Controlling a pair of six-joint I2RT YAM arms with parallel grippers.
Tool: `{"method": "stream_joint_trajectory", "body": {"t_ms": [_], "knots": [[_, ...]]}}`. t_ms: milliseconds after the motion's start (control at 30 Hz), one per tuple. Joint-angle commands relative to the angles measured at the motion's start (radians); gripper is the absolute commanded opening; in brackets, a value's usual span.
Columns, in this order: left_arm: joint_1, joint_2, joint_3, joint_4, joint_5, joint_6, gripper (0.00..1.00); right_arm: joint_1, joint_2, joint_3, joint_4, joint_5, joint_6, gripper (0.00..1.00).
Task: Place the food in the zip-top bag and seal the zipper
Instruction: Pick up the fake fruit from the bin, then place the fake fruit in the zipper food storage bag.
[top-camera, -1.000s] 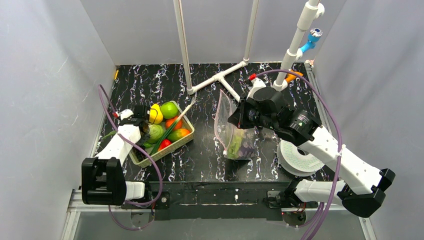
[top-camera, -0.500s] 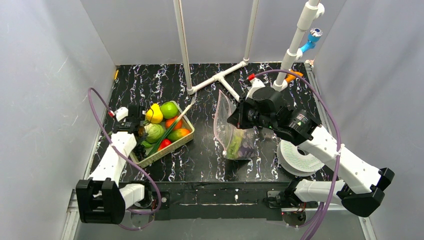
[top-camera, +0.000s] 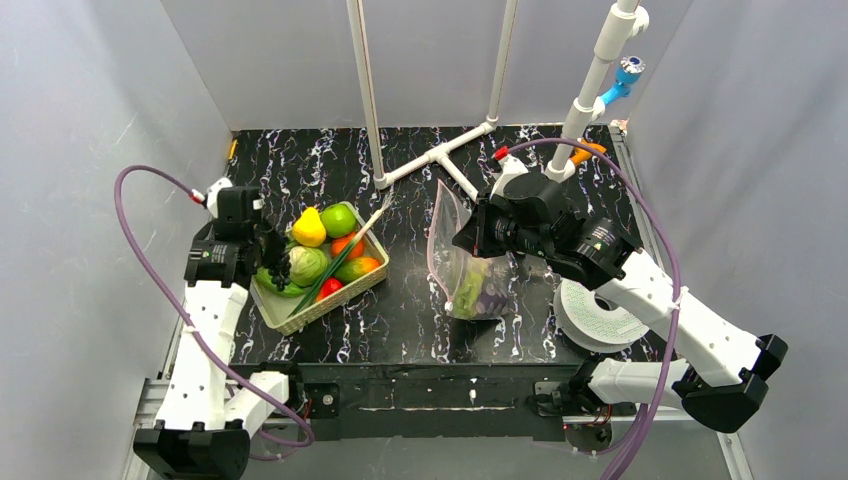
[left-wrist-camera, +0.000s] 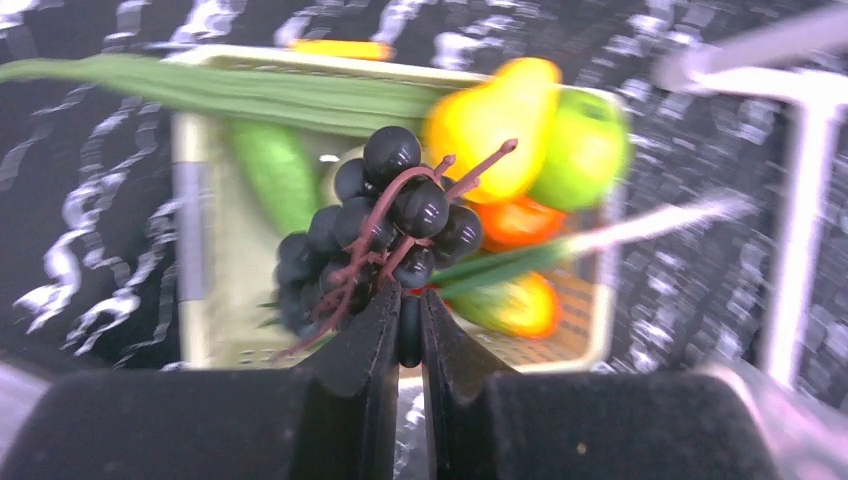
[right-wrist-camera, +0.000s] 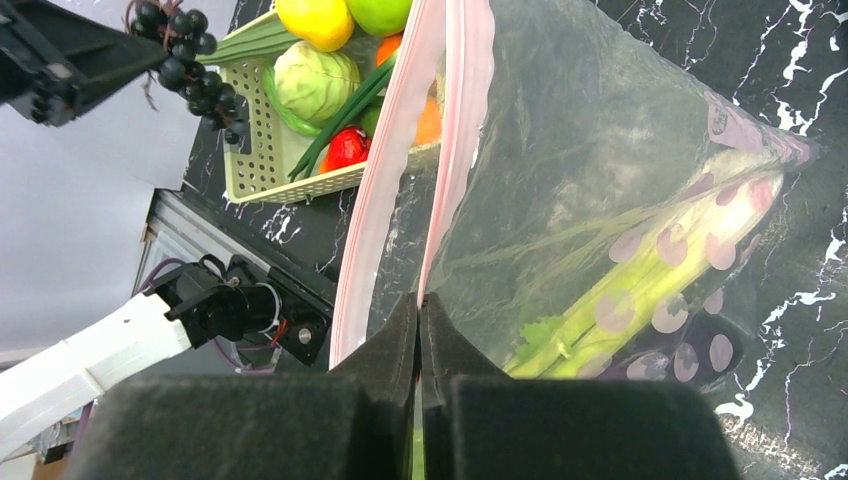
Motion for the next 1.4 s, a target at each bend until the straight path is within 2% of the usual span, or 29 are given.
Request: {"method": "stream_joint_trajectory", "body": {"t_ms": [0, 100, 167, 267, 333, 500, 667, 733, 1133, 1367], "knots": [[-0.012, -0.026, 0.113, 0.092, 0.488, 0.103, 0.00, -0.002, -0.008, 0.032, 0.037, -0.007, 0.002, 0.01], [-0.031, -0.009, 0.137, 0.275, 0.849, 0.061, 0.00, -0.001, -0.007, 0.026, 0.048, -0.011, 0.007, 0.01], [-0.060, 0.002, 0.143, 0.395, 1.007, -0.009, 0.00, -0.002, -0.005, 0.025, 0.054, -0.014, 0.010, 0.01], [-0.132, 0.012, 0.159, 0.581, 1.165, -0.089, 0.00, -0.002, -0.003, 0.022, 0.059, -0.020, 0.018, 0.01], [-0.207, 0.011, 0.176, 0.672, 1.207, -0.108, 0.00, -0.001, -0.005, 0.017, 0.065, -0.024, 0.023, 0.01], [-0.339, -0.052, 0.143, 0.918, 1.180, -0.159, 0.00, -0.002, -0.016, 0.017, 0.073, -0.019, 0.032, 0.01], [-0.397, -0.044, 0.038, 1.314, 1.158, -0.417, 0.00, -0.001, -0.023, 0.020, 0.083, -0.030, 0.039, 0.01], [-0.426, -0.020, 0.009, 1.413, 1.129, -0.466, 0.00, -0.001, -0.025, 0.018, 0.090, -0.037, 0.045, 0.01], [-0.547, 0.081, -0.073, 1.555, 0.992, -0.431, 0.00, -0.007, -0.068, -0.041, 0.166, -0.063, 0.117, 0.01], [-0.583, 0.100, -0.129, 1.557, 0.956, -0.375, 0.00, -0.011, -0.080, -0.061, 0.195, -0.089, 0.143, 0.01]]}}
